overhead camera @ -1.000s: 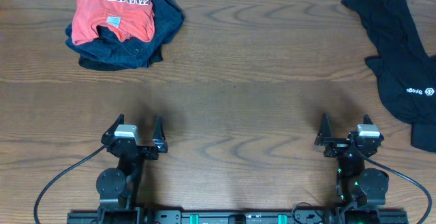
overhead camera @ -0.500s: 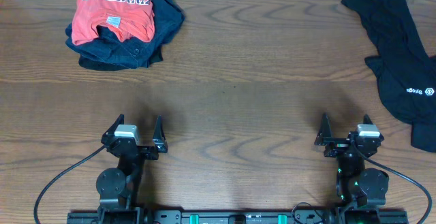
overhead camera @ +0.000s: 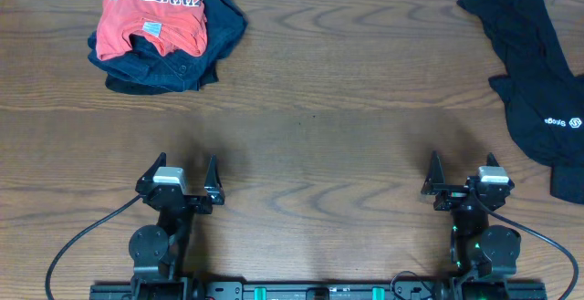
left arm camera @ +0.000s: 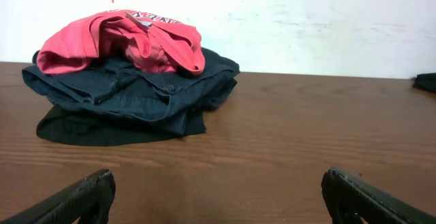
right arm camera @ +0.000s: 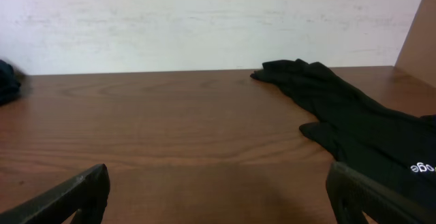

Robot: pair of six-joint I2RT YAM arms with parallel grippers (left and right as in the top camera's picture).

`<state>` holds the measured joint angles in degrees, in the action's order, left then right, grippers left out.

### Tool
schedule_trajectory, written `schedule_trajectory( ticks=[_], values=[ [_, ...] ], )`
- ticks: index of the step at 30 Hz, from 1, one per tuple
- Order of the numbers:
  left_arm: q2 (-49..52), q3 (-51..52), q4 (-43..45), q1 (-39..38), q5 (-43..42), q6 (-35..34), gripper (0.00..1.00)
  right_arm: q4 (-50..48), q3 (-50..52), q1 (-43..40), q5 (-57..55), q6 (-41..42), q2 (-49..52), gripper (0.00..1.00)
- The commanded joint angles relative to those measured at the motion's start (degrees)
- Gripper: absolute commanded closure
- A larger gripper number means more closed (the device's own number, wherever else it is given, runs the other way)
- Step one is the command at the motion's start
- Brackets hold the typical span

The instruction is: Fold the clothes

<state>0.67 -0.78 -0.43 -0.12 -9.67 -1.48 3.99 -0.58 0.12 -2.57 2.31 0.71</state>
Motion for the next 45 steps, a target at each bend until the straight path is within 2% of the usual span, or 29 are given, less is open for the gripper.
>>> schedule_trajectory(
  ticks=[1, 25, 29, 45],
  values=[
    [-0.4, 0.5, -2.6, -0.2, -0.6, 0.2, 0.02, 0.0, 0.3, -0.6, 0.0, -0.7, -0.3, 0.01],
    [-0.4, 0.5, -2.6, -0.2, -0.6, 0.2, 0.02, 0.0, 0.3, -0.6, 0.0, -0.7, -0.3, 0.01],
    [-0.4, 0.5, -2.6, -0.2, -0.6, 0.2, 0.02, -0.5, 0.3, -0.6, -4.5, -0.7, -0.3, 0.01],
    [-0.4, 0.5, -2.6, -0.2, -0.2, 0.4, 0.02, -0.8, 0.3, -0.6, -2.8, -0.7, -0.3, 0.01]
  ],
)
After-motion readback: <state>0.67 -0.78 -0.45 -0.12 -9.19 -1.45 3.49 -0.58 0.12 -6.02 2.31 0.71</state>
